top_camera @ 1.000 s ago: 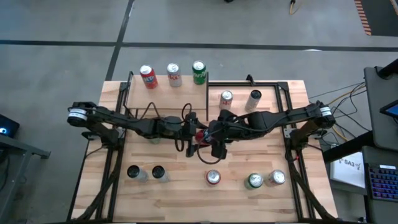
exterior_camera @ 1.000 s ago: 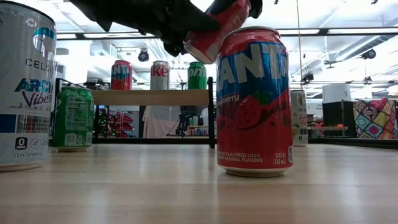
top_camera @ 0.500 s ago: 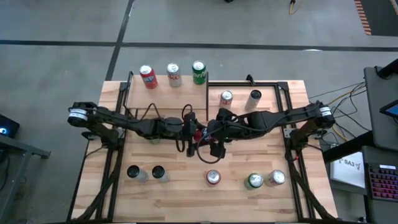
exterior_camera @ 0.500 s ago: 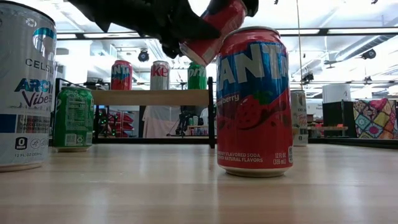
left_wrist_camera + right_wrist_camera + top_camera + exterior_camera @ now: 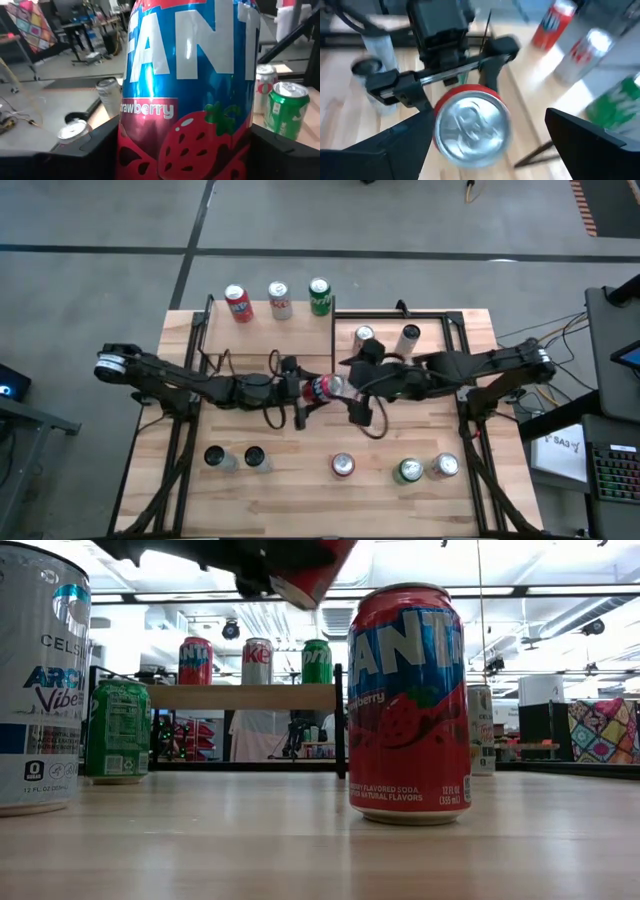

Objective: Place canned beverage on shelf
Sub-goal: Put the top red soda can aligned with the other red soda can on the shelf

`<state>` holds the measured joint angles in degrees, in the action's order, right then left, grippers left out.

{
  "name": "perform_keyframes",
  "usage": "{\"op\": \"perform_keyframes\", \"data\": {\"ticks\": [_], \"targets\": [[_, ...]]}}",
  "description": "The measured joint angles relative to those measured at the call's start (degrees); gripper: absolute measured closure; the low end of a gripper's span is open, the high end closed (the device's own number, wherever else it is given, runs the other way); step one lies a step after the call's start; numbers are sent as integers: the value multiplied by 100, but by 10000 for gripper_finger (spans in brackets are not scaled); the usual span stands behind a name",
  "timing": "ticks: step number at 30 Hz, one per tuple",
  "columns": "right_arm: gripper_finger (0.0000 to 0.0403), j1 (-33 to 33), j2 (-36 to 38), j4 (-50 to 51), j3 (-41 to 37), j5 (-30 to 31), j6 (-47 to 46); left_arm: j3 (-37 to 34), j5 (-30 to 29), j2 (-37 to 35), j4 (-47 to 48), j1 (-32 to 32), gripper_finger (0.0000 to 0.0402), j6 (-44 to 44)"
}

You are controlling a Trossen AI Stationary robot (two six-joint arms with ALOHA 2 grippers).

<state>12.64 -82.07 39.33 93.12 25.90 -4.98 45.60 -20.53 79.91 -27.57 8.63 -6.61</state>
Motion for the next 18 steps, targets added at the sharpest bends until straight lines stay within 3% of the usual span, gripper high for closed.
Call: {"op": "perform_keyframes", "data": {"ticks": [4,10,18], "targets": [[35,116,301,-501,-202,150,338,-334,-161,-570,-86,66,117,-23],[35,175,493,-1866,-922,129,884,-1064,-192,-1373,-1162,148,117,-188],[35,171,407,-4896,-2251,116,1569,-1784,-168,-1900,-2076,148,117,-248]]}}
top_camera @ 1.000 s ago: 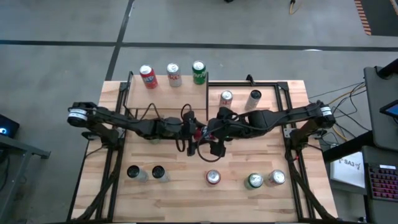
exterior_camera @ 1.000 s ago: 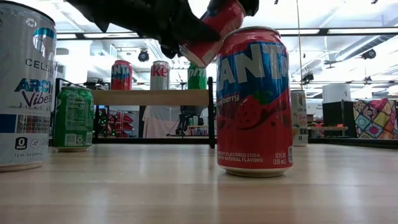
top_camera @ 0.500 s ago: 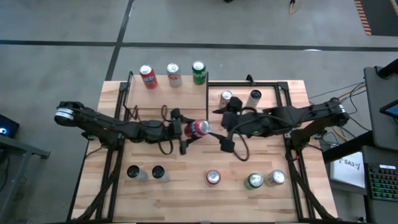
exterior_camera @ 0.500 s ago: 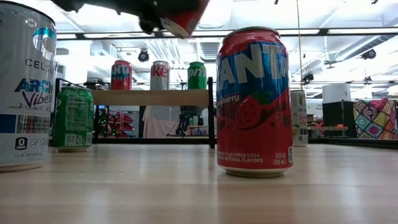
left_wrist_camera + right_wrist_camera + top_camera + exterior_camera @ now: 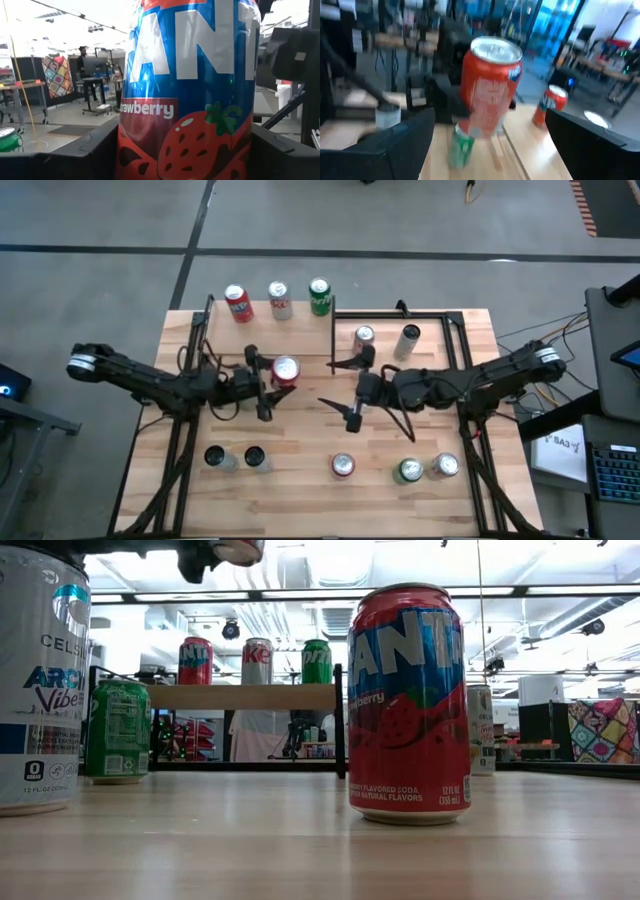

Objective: Place canned beverage on shelf
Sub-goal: Put the top red soda can aligned with the other red soda can on the shelf

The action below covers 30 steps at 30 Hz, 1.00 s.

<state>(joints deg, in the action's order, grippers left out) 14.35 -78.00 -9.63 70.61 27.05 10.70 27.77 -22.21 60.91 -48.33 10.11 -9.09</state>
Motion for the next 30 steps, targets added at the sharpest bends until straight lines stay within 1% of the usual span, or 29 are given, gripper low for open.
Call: {"op": "perform_keyframes", "data": {"ticks": [3,5,8,11,13,16,22,24,30], "targets": [[35,-14,-226,-1403,-369,-7,210,-132,1,3,-300,0,117,-96],[35,-58,-441,-2304,-504,-36,266,-144,-142,6,-376,2,117,-140],[35,-155,-818,-3239,-568,8,279,-124,-454,54,-413,2,117,-252],[35,-274,-1161,-3797,-577,246,218,-65,-745,122,-475,2,117,-351],[35,-361,-1345,-3873,-511,406,128,-44,-901,144,-476,2,117,-392],[35,-478,-1629,-3914,-306,422,-15,-26,-1028,170,-501,2,117,-437],[35,-614,-2056,-3889,157,394,-165,-26,-1208,237,-548,2,117,-480],[35,-642,-2170,-3889,292,289,-171,-26,-1343,241,-510,2,117,-507],[35,-701,-2415,-3865,638,311,-170,-26,-1373,270,-558,2,117,-504]]}}
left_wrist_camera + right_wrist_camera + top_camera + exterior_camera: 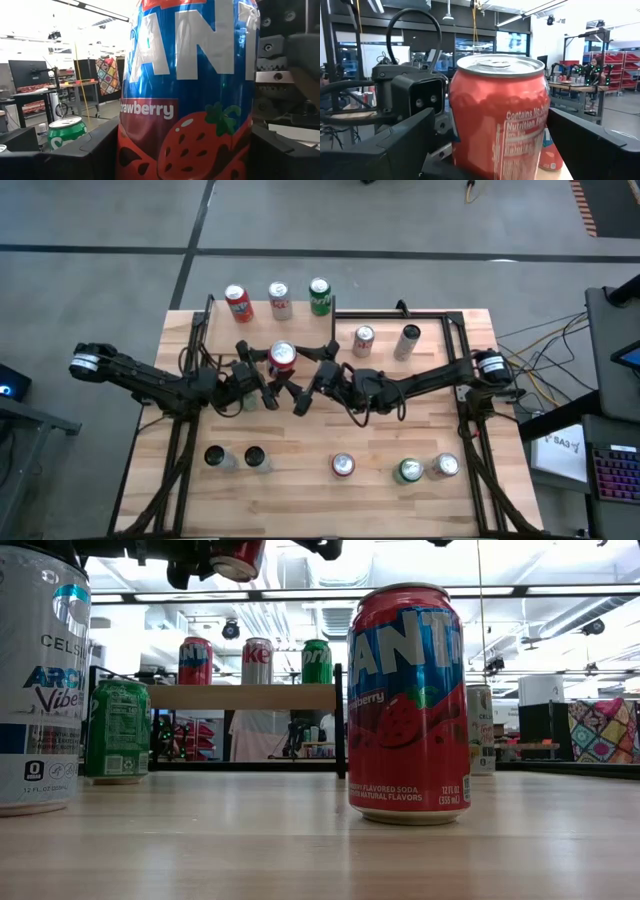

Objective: Place canned beverage on shelf
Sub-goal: Put the top red soda can aligned with the other red soda can on the shelf

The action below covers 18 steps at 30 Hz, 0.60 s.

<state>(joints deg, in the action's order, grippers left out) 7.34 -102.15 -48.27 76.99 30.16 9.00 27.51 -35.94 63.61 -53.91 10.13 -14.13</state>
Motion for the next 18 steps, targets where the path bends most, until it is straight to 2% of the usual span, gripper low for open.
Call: {"op": "perform_keyframes", "data": {"ticks": [5,14,18], "targets": [[41,-52,-70,71,138,-38,-1,0,28,0,2,0,109,0],[130,-156,-70,174,160,-261,-75,0,-2,0,9,0,106,23],[132,-192,-68,280,160,-294,-117,-2,-4,0,35,0,105,64]]}}
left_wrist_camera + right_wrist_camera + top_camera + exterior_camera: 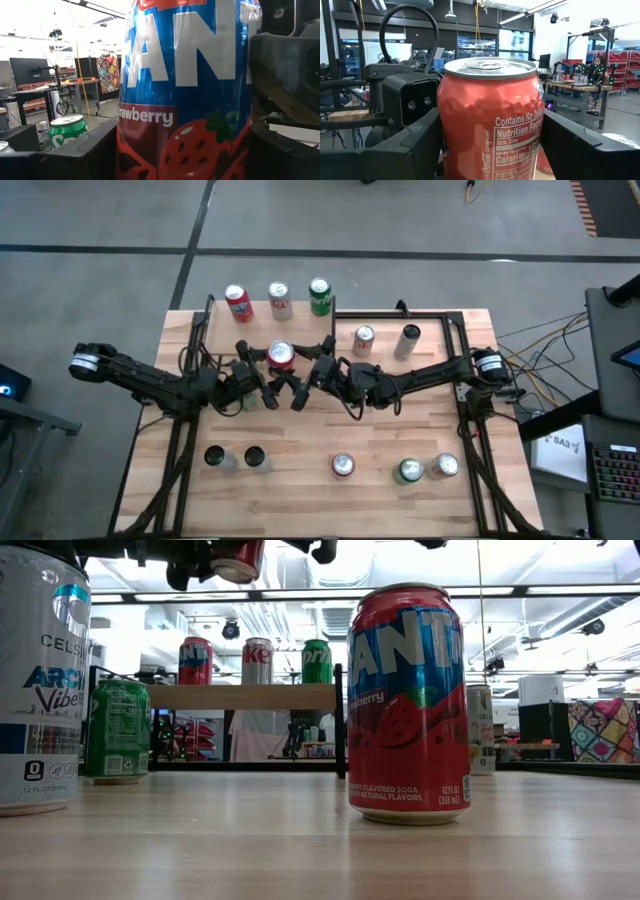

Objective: Place canned beverage on shelf
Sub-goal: Put the top red soda can aligned with the other red soda can on the shelf

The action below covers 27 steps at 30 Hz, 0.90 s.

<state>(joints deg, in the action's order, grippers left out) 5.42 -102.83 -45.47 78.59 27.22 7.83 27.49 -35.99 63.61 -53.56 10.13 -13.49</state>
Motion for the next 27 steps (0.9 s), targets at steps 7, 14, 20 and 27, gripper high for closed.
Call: {"op": "perform_keyframes", "data": {"ticks": [7,14,20,27], "targets": [[132,-9,2,17,0,-30,-32,0,17,2,17,0,90,69],[132,-5,-15,96,-11,-115,-63,0,151,9,74,7,61,54],[132,-20,4,39,-11,-38,-30,2,96,0,78,0,60,89],[132,-20,228,42,-11,-23,120,2,59,-153,412,0,59,94]]}}
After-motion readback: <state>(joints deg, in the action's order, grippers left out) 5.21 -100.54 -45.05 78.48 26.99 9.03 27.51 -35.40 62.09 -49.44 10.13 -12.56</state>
